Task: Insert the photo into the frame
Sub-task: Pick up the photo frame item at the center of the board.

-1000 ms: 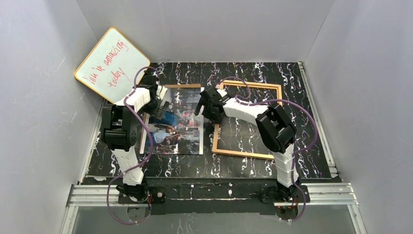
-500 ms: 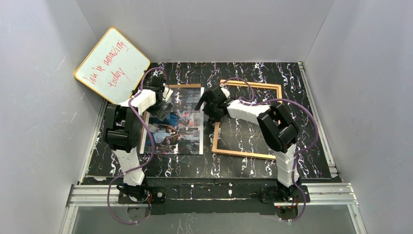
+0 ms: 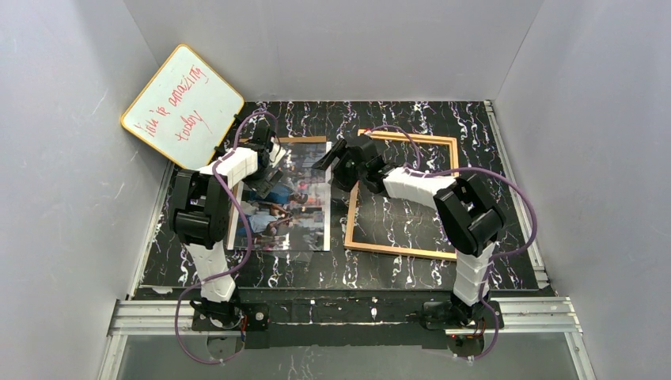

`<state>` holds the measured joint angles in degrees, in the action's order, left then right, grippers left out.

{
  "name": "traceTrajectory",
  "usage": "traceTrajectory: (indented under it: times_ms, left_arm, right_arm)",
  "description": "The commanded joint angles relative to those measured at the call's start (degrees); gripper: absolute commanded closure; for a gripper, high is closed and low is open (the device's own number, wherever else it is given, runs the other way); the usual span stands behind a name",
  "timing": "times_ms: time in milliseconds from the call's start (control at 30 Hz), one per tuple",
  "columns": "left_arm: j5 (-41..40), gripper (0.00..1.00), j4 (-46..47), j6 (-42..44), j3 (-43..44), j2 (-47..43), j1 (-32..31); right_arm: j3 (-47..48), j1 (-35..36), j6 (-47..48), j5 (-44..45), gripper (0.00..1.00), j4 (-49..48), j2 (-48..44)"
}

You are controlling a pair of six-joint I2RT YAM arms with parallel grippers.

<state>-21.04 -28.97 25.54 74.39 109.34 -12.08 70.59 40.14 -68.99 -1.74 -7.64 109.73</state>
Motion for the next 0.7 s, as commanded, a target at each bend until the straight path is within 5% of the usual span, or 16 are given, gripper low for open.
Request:
traceTrajectory:
  times_ms: [0, 267, 500, 667]
  left_arm:
    - [2.78, 0.06, -2.68, -0.5, -3.67, 2.9, -0.3]
    - [3.05, 0.06, -3.02, -0.73, -3.79, 1.71, -0.49]
    - [6.01, 0.06, -6.72, -2.41, -0.89, 0.6, -0.04]
    - [10.16, 0.05, -11.34, -2.95, 3.45, -0.78, 1.33]
  right_arm:
    - [-0.84, 0.39, -3.25, -3.86, 0.16, -8.73, -4.18]
    - [-0.27, 0.41, -3.21, -6.38, 0.2, -9.28, -1.43]
    - [2.82, 0.61, 1.6, -5.35, 0.52, -4.67, 0.91]
    - [3.28, 0.6, 3.33, -4.85, 0.55, -3.83, 1.54]
